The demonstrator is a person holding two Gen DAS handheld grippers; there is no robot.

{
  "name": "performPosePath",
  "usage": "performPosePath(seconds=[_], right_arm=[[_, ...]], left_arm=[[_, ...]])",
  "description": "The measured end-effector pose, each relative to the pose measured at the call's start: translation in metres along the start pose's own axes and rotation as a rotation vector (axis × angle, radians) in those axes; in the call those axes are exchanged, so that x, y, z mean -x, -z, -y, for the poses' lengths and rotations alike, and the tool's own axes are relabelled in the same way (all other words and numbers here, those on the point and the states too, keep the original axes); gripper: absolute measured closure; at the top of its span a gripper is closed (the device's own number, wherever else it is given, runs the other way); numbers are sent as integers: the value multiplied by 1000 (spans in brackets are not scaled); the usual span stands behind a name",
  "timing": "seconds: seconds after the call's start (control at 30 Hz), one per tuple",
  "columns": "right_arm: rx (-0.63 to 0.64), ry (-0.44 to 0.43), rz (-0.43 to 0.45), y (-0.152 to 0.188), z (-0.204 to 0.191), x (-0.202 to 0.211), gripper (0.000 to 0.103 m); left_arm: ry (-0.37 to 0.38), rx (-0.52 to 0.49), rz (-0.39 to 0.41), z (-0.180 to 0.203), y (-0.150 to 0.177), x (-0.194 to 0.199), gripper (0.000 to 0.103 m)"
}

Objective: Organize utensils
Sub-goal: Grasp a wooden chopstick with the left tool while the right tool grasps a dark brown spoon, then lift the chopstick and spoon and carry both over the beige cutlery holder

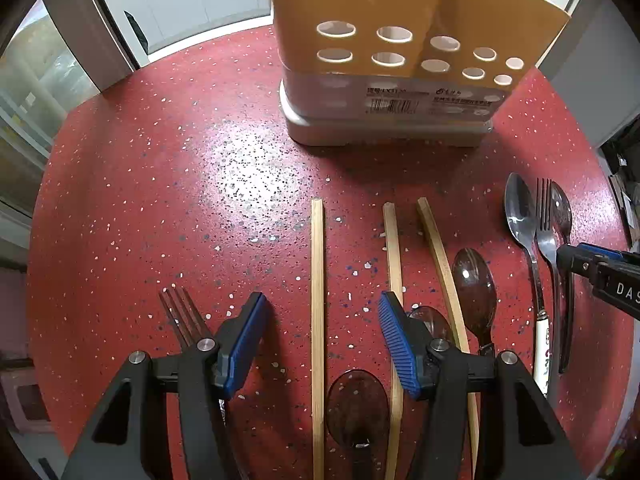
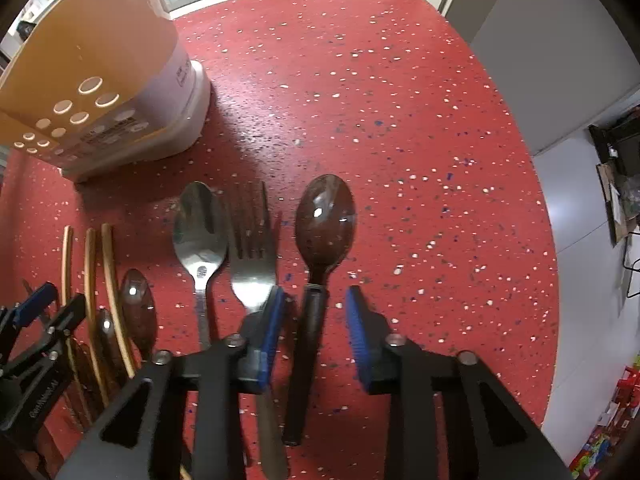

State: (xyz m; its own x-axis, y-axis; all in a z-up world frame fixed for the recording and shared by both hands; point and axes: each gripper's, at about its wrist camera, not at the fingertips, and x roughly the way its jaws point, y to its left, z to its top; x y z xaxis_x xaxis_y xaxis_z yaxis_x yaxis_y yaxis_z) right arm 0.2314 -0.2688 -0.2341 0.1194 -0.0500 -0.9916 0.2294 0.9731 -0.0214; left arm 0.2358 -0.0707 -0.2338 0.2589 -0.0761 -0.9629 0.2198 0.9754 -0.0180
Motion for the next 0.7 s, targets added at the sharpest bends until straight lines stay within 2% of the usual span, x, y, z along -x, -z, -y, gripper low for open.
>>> performPosePath(seconds=[0.03,0.07,0.1,0.13,0.17,0.2,0.3,0.43,0.7], right_arm=[[7,0,-7,-3,-4,-1,79],[19,-8,-14,-6,-8,-2,90],[33,-5,-20,-8,-13,-2,91],[45,6,-21,-10,-16,-3,91],[54,13,-21,-12,-20,-4,91],[52,10,-21,-14,-21,-4,91],[38,-5,-20,-16,-20,-5,91],[17,-70,22,-17,-14,5,91],[-8,-219,141,-17,-6,38,91]], left_arm=[[9,-3,-3,0,-3,0,28],[7,-11,-3,3,-1,1,32],[21,-26,-2,8,1,2,47],[24,-52,0,12,-1,3,56],[30,-64,-3,19,2,3,72],[37,-72,-9,21,1,3,76],[108,-39,-14,15,3,3,76],[188,16,40,0,7,20,76],[217,64,108,-24,15,59,76]])
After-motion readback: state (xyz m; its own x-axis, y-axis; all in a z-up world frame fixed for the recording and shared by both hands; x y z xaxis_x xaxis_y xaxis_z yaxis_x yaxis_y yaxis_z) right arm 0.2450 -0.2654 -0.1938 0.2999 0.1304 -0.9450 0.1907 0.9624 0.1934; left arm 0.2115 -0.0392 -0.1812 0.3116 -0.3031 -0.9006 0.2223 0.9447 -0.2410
